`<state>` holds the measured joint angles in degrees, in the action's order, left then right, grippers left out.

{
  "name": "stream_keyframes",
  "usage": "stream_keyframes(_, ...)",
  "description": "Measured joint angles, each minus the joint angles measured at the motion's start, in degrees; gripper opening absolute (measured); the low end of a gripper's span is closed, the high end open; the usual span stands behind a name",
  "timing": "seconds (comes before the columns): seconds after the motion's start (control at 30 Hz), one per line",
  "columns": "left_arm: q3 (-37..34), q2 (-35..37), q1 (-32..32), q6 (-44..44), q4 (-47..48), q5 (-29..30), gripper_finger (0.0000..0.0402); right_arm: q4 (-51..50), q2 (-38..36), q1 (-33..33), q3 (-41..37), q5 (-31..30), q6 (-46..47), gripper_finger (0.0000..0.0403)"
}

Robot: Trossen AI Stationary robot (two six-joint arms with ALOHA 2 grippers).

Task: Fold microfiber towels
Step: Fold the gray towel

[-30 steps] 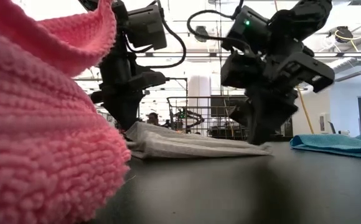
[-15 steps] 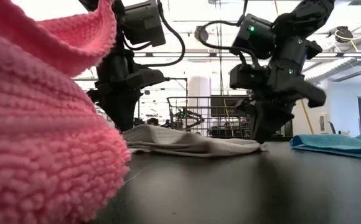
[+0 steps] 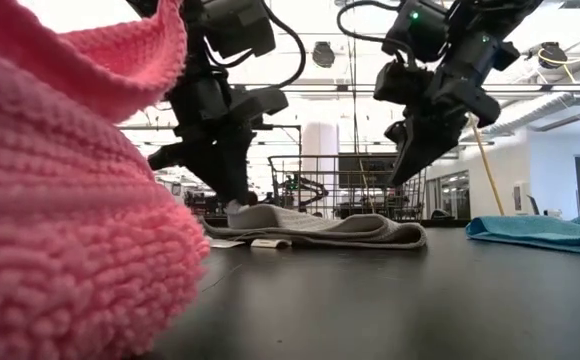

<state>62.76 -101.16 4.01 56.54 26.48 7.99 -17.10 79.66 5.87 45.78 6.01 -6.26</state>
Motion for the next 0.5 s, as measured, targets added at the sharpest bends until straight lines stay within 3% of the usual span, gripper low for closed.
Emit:
stream_keyframes(0.2,0.0,-2.4,0.4,1.0,0.4,-1.2,0.0081,1.6,0.2,-2.2,0.0,6.4,4.1,0.0000)
stream_keyframes(0.5,0.2,-7.7,1.2,1.8,-9.0,-6.7,0.0081,10.9,7.8,-8.7,0.1,5.4,4.4,0.0000)
